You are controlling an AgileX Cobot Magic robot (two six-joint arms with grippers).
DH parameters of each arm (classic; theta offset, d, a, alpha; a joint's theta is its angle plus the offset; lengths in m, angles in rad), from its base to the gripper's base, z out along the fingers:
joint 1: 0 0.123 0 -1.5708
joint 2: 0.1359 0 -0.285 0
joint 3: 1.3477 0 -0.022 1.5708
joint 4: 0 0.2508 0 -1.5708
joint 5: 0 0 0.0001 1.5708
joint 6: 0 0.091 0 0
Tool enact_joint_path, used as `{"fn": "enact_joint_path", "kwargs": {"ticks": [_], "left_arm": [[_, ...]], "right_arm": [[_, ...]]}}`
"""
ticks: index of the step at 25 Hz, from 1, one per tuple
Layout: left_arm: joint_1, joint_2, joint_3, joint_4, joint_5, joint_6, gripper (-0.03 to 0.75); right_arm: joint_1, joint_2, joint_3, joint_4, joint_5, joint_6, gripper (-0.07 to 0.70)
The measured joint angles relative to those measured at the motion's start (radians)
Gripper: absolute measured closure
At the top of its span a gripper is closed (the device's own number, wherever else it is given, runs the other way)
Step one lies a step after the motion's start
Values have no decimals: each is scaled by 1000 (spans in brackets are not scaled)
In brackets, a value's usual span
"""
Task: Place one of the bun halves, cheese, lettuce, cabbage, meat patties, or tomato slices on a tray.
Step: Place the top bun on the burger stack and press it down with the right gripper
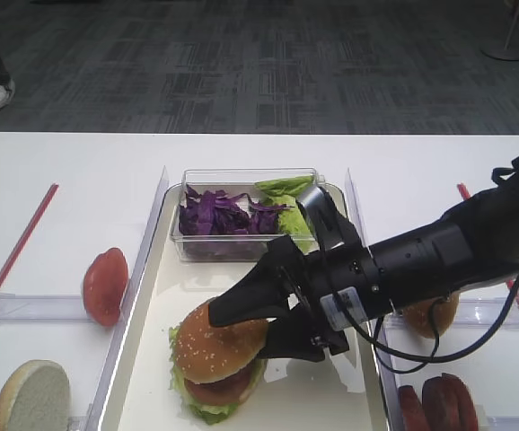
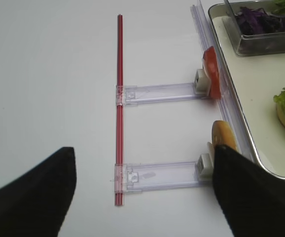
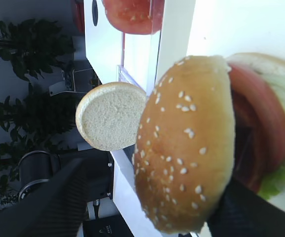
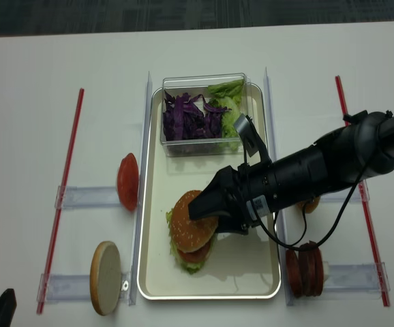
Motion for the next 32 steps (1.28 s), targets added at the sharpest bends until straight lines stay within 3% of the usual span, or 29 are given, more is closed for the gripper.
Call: {"fn": "enact_joint_path", "kwargs": {"ticks": [15, 28, 32], "left_arm": [[0, 0, 0, 0, 0, 0, 176], [0, 0, 0, 0, 0, 0, 176], [0, 0, 0, 0, 0, 0, 176]], "right_arm": [[0, 0, -2, -95, 0, 146, 111], [0, 0, -137, -405, -22, 422, 111], [0, 0, -190, -499, 3, 500, 111]]}}
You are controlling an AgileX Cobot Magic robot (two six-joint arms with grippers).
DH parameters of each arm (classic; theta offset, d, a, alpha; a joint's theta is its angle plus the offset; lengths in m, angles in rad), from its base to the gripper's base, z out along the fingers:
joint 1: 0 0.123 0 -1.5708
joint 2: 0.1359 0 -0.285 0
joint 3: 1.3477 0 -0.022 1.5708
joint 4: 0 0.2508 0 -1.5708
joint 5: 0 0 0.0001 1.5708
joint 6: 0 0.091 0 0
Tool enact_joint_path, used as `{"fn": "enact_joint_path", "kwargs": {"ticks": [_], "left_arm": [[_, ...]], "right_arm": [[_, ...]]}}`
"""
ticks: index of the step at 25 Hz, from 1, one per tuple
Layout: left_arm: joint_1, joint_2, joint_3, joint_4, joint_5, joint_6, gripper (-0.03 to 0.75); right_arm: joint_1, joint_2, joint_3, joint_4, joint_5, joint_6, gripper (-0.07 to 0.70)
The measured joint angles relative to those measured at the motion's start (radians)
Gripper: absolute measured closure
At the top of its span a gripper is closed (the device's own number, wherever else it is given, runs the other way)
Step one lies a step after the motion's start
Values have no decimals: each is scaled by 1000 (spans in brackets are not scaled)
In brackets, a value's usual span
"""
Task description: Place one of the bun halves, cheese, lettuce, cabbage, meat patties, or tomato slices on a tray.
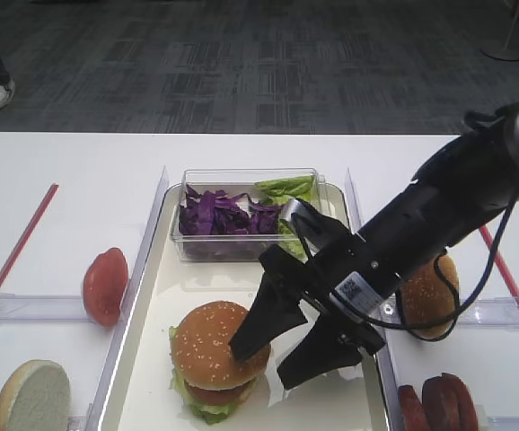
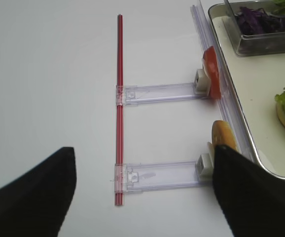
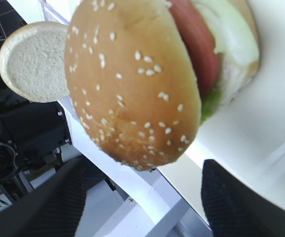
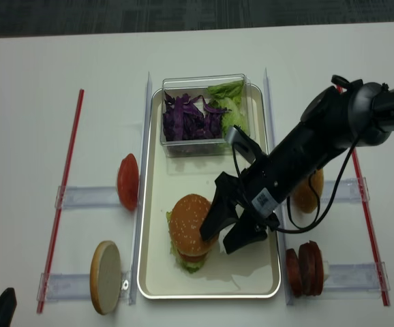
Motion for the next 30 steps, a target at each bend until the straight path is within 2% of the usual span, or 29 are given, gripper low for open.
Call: {"fn": "enact_joint_path", "kwargs": {"ticks": [13, 20, 24, 30], "left_arm": [[0, 0, 0, 0, 0, 0, 176], [0, 0, 0, 0, 0, 0, 176], [0, 0, 0, 0, 0, 0, 176], [0, 0, 0, 0, 0, 0, 176]], "right_arm": [[0, -69, -183, -355, 26, 373, 111], [0, -163, -256, -405, 40, 430, 111], [0, -204, -307, -534, 48, 489, 122], [0, -259, -371, -729, 58, 547, 188]]}}
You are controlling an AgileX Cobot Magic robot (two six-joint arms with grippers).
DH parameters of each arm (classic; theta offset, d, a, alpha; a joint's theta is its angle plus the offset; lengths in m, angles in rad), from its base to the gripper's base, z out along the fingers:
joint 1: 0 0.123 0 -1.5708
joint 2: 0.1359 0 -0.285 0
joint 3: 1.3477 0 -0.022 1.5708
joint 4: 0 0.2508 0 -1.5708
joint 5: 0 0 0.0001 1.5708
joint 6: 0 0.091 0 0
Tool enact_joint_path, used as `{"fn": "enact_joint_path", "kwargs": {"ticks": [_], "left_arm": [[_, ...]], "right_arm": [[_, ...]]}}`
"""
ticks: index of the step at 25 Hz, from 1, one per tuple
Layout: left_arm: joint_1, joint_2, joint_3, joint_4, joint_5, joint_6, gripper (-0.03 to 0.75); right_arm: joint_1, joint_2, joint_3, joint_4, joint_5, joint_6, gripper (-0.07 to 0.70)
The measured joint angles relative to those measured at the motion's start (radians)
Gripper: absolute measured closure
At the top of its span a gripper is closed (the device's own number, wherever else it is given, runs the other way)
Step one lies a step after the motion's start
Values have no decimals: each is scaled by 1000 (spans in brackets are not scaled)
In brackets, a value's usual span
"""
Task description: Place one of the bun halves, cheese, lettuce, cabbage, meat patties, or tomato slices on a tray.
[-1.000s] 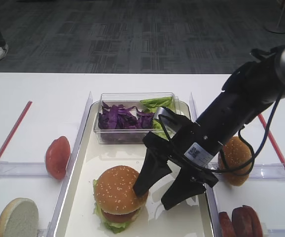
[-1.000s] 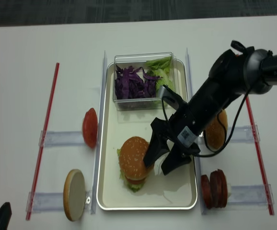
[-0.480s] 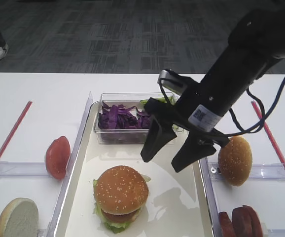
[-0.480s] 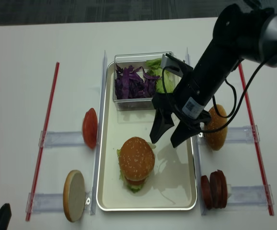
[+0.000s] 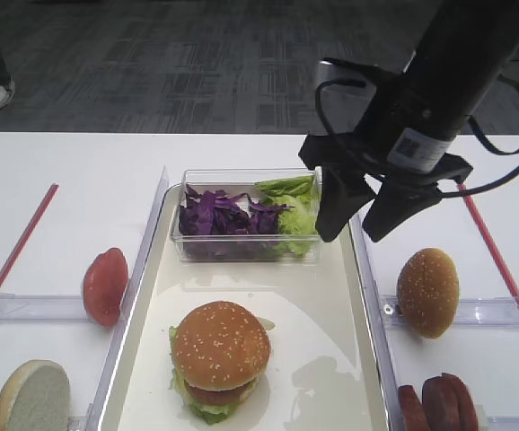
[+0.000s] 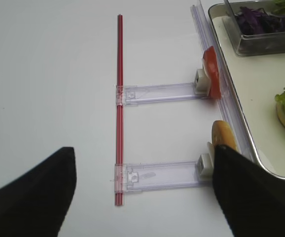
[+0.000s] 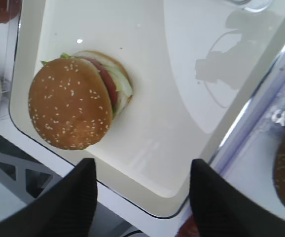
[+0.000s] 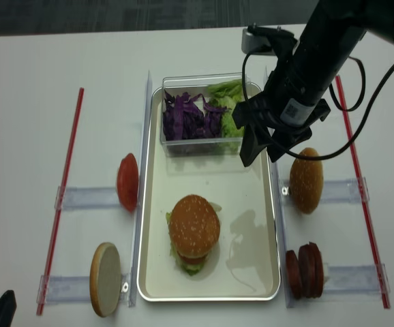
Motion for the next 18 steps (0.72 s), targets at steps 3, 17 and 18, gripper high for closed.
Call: {"fn": "enact_joint_path", "kwargs": {"ticks": [3, 17, 18], "left_arm": [[0, 0, 0, 0, 0, 0, 176], [0, 0, 0, 0, 0, 0, 176], [0, 0, 0, 0, 0, 0, 176]], "right_arm": [[-24, -23, -12, -25, 6, 11, 196], [-318, -112, -16, -235, 16, 49, 197], [-330, -122, -16, -244, 18, 50, 197]]}}
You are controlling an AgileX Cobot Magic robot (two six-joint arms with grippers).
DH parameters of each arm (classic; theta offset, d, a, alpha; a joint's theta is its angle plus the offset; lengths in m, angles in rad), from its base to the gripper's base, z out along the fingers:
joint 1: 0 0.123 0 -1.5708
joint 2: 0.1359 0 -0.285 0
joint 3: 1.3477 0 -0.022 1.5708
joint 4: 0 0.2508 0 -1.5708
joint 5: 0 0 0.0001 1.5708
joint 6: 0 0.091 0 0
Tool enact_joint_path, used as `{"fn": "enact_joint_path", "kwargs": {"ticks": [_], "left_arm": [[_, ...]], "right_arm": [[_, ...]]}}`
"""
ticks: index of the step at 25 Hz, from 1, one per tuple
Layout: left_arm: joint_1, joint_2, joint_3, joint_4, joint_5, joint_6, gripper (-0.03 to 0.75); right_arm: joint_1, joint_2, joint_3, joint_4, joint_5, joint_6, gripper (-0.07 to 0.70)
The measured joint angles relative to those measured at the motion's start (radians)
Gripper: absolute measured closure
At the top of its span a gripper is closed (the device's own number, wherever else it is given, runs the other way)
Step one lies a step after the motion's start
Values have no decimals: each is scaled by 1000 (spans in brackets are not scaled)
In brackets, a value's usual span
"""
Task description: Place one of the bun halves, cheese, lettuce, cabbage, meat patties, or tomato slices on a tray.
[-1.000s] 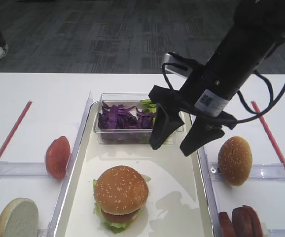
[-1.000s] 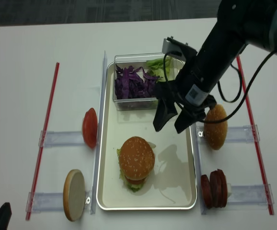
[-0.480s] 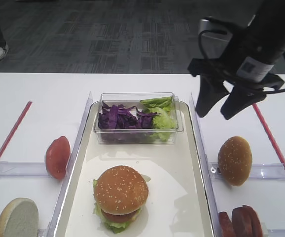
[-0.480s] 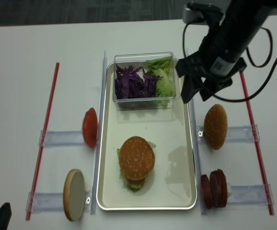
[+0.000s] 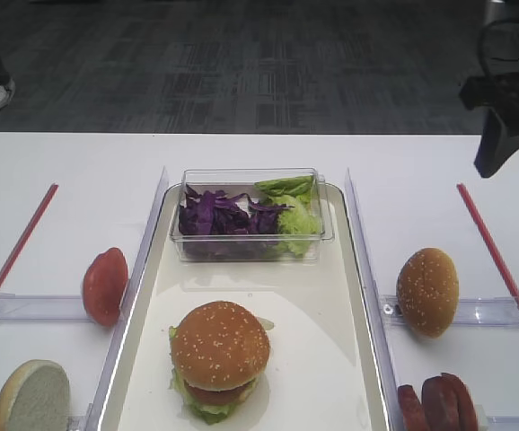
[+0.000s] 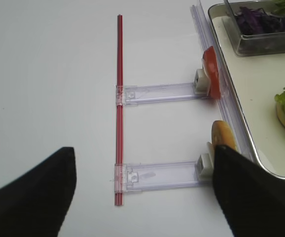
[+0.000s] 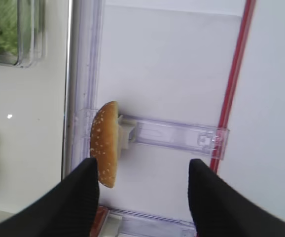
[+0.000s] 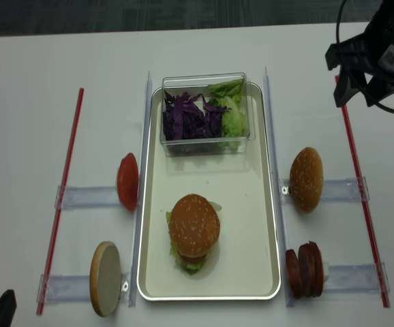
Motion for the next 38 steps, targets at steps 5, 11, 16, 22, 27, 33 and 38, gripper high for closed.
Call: {"fn": "enact_joint_path", "kwargs": {"ticks": [5, 11, 16, 22, 27, 33, 38], "left_arm": [[0, 0, 0, 0, 0, 0, 176], [0, 0, 0, 0, 0, 0, 176], [0, 0, 0, 0, 0, 0, 176], [0, 0, 0, 0, 0, 0, 176], [0, 0, 0, 0, 0, 0, 176], [0, 0, 0, 0, 0, 0, 176], [0, 0, 0, 0, 0, 0, 176]], "right_arm": [[-84, -43, 0, -13, 5, 2, 197], [-118, -131, 0, -20, 9, 5, 197], [-118, -247, 0, -14, 15, 16, 197], [-118, -409, 0, -9, 27, 21, 197], [-118, -533, 0, -7, 35, 22, 197], [-118, -649, 9, -5, 39, 28, 197], [-118, -792, 158, -5, 41, 30, 197]]}}
